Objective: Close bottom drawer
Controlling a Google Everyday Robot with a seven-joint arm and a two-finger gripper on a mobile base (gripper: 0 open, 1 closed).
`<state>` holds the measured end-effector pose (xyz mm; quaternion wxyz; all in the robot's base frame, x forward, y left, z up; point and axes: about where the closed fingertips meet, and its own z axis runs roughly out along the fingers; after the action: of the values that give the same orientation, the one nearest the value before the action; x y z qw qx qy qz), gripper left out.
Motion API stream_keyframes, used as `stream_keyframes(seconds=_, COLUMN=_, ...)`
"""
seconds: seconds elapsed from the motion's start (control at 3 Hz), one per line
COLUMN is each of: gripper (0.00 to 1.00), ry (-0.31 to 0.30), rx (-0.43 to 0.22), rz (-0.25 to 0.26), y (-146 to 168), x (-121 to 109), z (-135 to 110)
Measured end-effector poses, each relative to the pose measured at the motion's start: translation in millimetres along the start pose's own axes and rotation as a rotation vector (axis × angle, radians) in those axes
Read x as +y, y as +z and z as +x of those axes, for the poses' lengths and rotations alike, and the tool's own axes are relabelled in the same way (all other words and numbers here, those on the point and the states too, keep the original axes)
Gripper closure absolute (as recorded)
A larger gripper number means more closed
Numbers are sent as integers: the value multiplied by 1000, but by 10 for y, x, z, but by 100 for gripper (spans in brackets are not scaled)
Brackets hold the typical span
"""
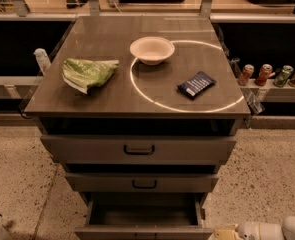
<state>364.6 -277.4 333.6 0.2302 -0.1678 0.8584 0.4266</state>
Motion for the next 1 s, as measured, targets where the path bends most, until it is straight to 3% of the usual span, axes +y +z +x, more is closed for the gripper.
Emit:
stream_keyframes(seconds=0.33, gripper=100, ry=3, rx=-2, rz=-3, y=23, x=-26, z=15)
stream_keyframes(seconds=0.67, gripper=100, ry=34, rx=4, rz=-43, y=115, x=-135, z=52)
stream_keyframes(seconds=1.0, gripper=100, ry=107, rx=0, rz=-93, y=306, x=-410, z=128)
